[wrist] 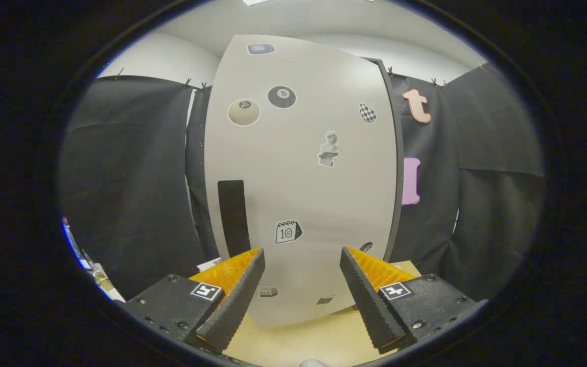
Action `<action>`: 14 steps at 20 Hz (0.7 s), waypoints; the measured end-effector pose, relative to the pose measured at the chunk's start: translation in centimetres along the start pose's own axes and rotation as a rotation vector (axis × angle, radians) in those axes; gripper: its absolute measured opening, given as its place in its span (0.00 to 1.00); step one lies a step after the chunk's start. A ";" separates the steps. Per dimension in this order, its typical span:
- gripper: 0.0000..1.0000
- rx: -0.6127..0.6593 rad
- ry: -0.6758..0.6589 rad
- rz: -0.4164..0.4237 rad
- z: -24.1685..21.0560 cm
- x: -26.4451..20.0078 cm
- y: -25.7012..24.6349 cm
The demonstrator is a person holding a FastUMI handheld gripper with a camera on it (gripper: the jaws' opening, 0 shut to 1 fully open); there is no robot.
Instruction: Open the shoe cabinet door, grab the shoes and put them into the shoe cabinet, then close the shoe cabinet door.
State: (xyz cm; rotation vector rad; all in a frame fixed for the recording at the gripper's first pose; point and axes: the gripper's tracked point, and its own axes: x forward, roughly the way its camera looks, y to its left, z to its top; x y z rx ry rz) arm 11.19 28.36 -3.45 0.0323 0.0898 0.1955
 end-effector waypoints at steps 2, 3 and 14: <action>0.98 -0.004 0.003 0.007 -0.2 -0.1 0.4; 0.98 -0.010 0.002 0.008 -0.1 -0.3 0.4; 0.98 -0.018 -0.064 0.002 3.8 -6.9 -5.9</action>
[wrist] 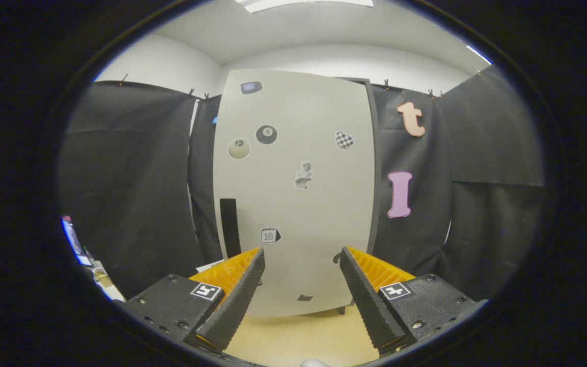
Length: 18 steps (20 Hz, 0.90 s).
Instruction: Open the shoe cabinet door, grab the shoes and put them into the shoe cabinet, then close the shoe cabinet door.
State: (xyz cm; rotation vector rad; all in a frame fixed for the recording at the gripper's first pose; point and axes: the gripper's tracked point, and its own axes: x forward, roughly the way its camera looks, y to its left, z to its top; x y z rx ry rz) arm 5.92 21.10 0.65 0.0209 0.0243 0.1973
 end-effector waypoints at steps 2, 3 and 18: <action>0.98 0.008 -0.008 -0.019 0.7 -1.5 -3.0; 0.98 0.014 -0.015 -0.037 1.2 -2.3 -4.9; 0.98 0.011 -0.010 -0.228 2.4 -8.1 -19.0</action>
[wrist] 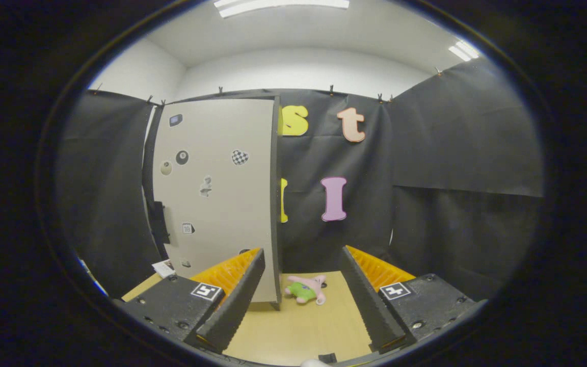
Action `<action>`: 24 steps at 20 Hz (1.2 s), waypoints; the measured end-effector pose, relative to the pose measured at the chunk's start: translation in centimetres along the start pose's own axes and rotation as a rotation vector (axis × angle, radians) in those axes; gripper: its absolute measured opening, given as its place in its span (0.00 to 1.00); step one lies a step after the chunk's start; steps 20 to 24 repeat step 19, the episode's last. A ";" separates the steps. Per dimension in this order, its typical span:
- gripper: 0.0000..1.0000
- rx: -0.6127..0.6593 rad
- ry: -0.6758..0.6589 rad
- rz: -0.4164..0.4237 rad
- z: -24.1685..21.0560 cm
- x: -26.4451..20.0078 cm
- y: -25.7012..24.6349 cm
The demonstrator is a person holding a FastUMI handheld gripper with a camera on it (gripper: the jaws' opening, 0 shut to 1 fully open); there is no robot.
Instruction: Open the shoe cabinet door, grab the shoes and put them into the shoe cabinet, then close the shoe cabinet door.
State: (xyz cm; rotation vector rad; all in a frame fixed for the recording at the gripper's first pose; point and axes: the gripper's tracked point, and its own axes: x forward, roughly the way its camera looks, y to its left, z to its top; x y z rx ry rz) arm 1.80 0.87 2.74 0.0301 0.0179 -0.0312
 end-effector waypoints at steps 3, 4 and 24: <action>0.98 -0.008 -0.013 -0.002 0.4 -0.1 0.2; 0.98 -0.011 -0.016 -0.002 0.6 0.0 0.3; 0.98 -0.002 -0.036 0.011 1.9 -0.4 2.0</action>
